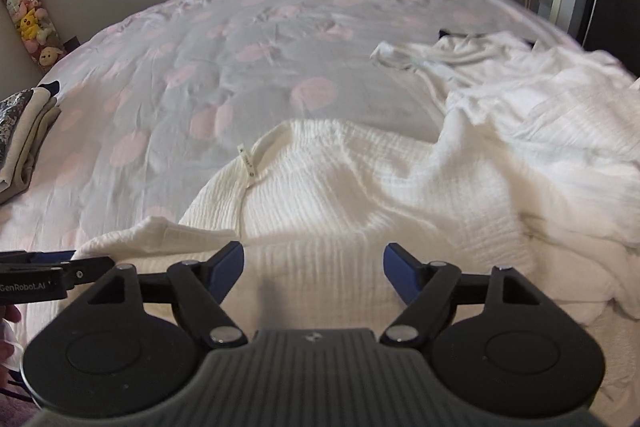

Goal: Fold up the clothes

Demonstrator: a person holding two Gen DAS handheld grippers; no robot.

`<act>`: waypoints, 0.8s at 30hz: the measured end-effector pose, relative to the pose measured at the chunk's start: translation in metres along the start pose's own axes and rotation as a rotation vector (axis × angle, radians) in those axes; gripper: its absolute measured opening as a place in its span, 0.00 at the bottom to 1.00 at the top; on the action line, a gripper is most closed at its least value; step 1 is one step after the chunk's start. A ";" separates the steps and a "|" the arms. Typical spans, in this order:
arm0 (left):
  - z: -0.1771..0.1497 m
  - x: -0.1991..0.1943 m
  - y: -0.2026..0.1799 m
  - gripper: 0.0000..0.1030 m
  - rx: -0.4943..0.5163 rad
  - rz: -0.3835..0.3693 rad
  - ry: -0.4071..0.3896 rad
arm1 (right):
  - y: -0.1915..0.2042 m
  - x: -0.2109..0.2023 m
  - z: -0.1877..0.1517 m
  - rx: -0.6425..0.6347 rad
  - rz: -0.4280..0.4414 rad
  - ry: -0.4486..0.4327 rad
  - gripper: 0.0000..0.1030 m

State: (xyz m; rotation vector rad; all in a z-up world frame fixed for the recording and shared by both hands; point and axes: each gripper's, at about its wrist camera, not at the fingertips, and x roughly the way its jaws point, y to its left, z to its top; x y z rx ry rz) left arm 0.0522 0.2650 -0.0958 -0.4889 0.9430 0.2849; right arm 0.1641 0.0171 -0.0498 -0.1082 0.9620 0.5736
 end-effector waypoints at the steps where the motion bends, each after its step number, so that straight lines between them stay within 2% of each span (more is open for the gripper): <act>1: 0.000 0.003 0.002 0.40 -0.015 -0.017 0.012 | 0.001 0.007 0.001 0.005 0.012 0.018 0.77; 2: -0.001 0.006 0.002 0.34 -0.026 -0.031 0.022 | 0.002 0.013 0.001 0.008 0.018 0.038 0.76; 3: -0.002 0.007 0.001 0.26 -0.025 -0.038 0.025 | 0.005 0.019 0.001 0.001 0.026 0.059 0.69; 4: -0.004 0.006 -0.002 0.22 -0.013 -0.031 0.018 | 0.010 0.024 0.000 -0.015 0.038 0.078 0.61; 6: -0.008 0.003 -0.009 0.16 0.016 -0.015 -0.011 | 0.020 0.031 -0.002 -0.049 0.055 0.106 0.22; 8: -0.011 -0.004 -0.012 0.13 0.023 -0.015 -0.037 | 0.034 0.030 -0.005 -0.076 0.073 0.103 0.09; 9: -0.011 -0.008 -0.011 0.11 0.017 -0.019 -0.051 | 0.041 0.029 -0.006 -0.089 0.087 0.098 0.05; 15: -0.011 -0.053 -0.004 0.06 -0.015 -0.025 -0.176 | 0.107 0.000 -0.012 -0.160 0.224 0.035 0.01; 24: -0.022 -0.124 0.033 0.04 -0.071 0.092 -0.338 | 0.191 -0.022 -0.033 -0.279 0.256 -0.003 0.02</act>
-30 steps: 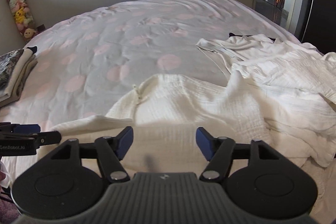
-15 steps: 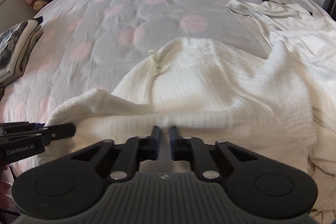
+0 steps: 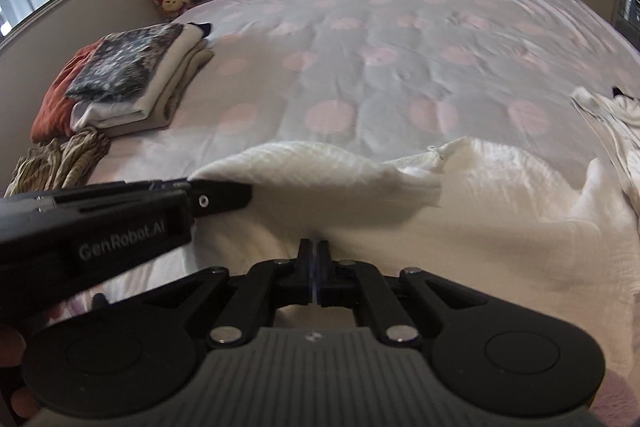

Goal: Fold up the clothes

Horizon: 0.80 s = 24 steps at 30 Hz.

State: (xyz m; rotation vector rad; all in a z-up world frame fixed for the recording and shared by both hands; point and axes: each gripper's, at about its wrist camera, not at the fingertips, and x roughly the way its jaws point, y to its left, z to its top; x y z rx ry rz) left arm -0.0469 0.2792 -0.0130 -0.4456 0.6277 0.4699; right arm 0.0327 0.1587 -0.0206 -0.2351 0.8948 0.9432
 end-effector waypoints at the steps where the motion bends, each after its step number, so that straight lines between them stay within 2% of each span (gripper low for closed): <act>1: 0.001 -0.006 0.008 0.05 -0.012 0.019 -0.017 | 0.009 0.000 0.000 -0.016 0.003 -0.003 0.02; 7: 0.018 -0.041 0.069 0.05 -0.100 0.184 -0.123 | 0.052 0.002 0.002 -0.098 0.029 -0.011 0.06; 10: 0.027 -0.049 0.104 0.05 -0.146 0.272 -0.146 | 0.063 0.005 0.004 -0.126 0.024 -0.012 0.06; 13: 0.034 -0.039 0.130 0.05 -0.157 0.313 -0.103 | 0.058 0.011 0.006 -0.128 -0.008 -0.008 0.11; 15: 0.033 -0.028 0.137 0.05 -0.141 0.329 -0.067 | 0.049 0.016 0.008 -0.122 -0.041 -0.003 0.23; 17: 0.031 -0.015 0.140 0.05 -0.119 0.343 -0.032 | 0.040 0.020 0.009 -0.116 -0.074 0.002 0.29; 19: 0.028 -0.005 0.143 0.05 -0.100 0.350 0.003 | 0.028 0.025 0.011 -0.102 -0.111 0.007 0.31; 24: 0.020 0.019 0.164 0.07 -0.119 0.359 0.084 | -0.014 0.035 0.013 -0.054 -0.209 0.021 0.47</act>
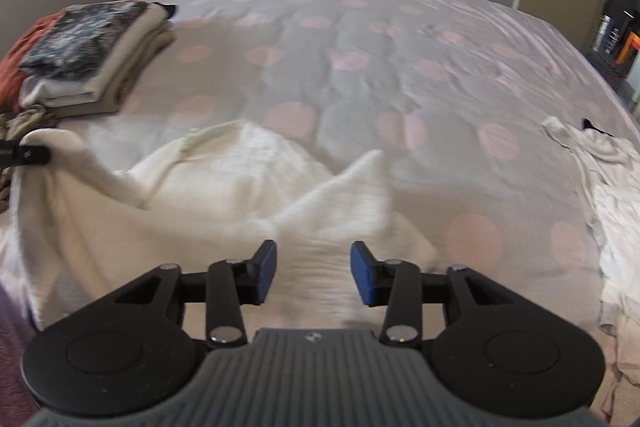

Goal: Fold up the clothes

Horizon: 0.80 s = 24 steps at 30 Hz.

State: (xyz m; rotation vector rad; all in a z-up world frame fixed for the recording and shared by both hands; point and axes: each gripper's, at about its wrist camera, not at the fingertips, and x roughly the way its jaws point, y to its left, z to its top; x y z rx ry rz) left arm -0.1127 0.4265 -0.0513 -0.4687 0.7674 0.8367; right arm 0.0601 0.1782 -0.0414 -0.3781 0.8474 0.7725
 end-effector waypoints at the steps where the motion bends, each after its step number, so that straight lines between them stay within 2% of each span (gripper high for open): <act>1: 0.000 0.005 0.004 0.08 -0.018 -0.007 0.017 | -0.008 0.004 0.000 0.008 -0.018 0.006 0.47; 6: 0.001 0.023 0.017 0.14 -0.088 -0.025 0.086 | -0.042 0.025 -0.001 0.038 -0.098 0.035 0.51; 9: 0.005 0.022 0.014 0.26 -0.071 -0.024 0.075 | -0.059 0.034 0.002 0.092 -0.103 0.043 0.58; 11: 0.009 0.024 0.010 0.33 -0.044 -0.014 0.063 | -0.063 0.041 0.007 0.121 -0.085 0.041 0.59; 12: 0.011 0.026 0.008 0.41 -0.028 -0.007 0.058 | -0.064 0.044 0.009 0.131 -0.074 0.038 0.60; 13: 0.012 0.028 0.006 0.44 -0.013 -0.002 0.054 | -0.064 0.047 0.012 0.137 -0.063 0.035 0.61; 15: 0.011 0.036 0.004 0.45 -0.001 -0.002 0.064 | -0.058 0.055 0.018 0.129 -0.041 0.022 0.71; 17: 0.009 0.044 0.004 0.45 0.000 -0.007 0.080 | -0.051 0.064 0.024 0.127 -0.023 0.015 0.75; 23: 0.003 0.069 0.022 0.45 -0.094 0.004 0.122 | -0.041 0.098 0.044 0.142 0.012 0.023 0.77; 24: 0.003 0.072 0.024 0.41 -0.106 0.001 0.126 | -0.038 0.103 0.049 0.130 0.021 0.016 0.77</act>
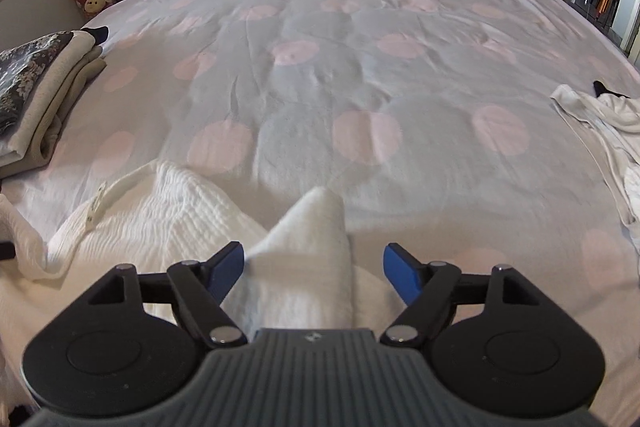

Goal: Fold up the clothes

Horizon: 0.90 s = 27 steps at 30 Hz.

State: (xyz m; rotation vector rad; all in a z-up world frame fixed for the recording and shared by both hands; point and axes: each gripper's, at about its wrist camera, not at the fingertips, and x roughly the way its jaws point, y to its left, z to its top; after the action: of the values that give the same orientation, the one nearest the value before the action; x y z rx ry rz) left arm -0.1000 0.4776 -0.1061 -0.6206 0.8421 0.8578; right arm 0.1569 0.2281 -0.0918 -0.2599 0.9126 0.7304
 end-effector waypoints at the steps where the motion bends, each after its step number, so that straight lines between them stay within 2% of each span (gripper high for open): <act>1: 0.000 0.003 0.002 0.36 -0.012 -0.004 0.004 | 0.003 0.005 0.004 -0.012 0.009 -0.007 0.77; 7: -0.001 0.020 0.011 0.30 -0.057 0.018 0.033 | 0.028 0.035 0.027 -0.105 0.093 -0.025 0.75; 13: -0.002 0.030 0.021 0.27 -0.111 0.025 0.037 | 0.042 0.069 0.028 -0.122 0.163 0.033 0.66; 14: -0.002 0.031 0.021 0.26 -0.109 0.029 0.035 | 0.043 0.072 0.026 -0.118 0.176 0.043 0.61; 15: -0.002 0.031 0.020 0.24 -0.106 0.033 0.032 | 0.044 0.075 0.024 -0.113 0.189 0.053 0.51; 16: -0.002 0.031 0.020 0.22 -0.103 0.036 0.028 | 0.045 0.078 0.023 -0.109 0.202 0.063 0.45; 18: -0.002 0.030 0.021 0.12 -0.107 0.036 0.014 | 0.048 0.078 0.017 -0.125 0.224 0.058 0.20; 19: -0.003 0.029 0.021 0.08 -0.110 0.036 0.007 | 0.052 0.074 0.015 -0.146 0.212 0.042 0.13; 21: -0.002 0.023 0.022 0.06 -0.115 0.038 -0.020 | 0.058 0.065 0.012 -0.185 0.189 0.009 0.07; 27: -0.001 -0.003 0.018 0.05 -0.107 0.025 -0.121 | 0.051 0.017 0.015 -0.156 0.090 -0.119 0.06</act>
State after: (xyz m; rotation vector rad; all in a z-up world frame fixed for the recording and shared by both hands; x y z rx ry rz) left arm -0.1169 0.4849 -0.1074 -0.6458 0.6999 0.9582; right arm 0.1384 0.2804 -0.0914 -0.3115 0.7591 0.8931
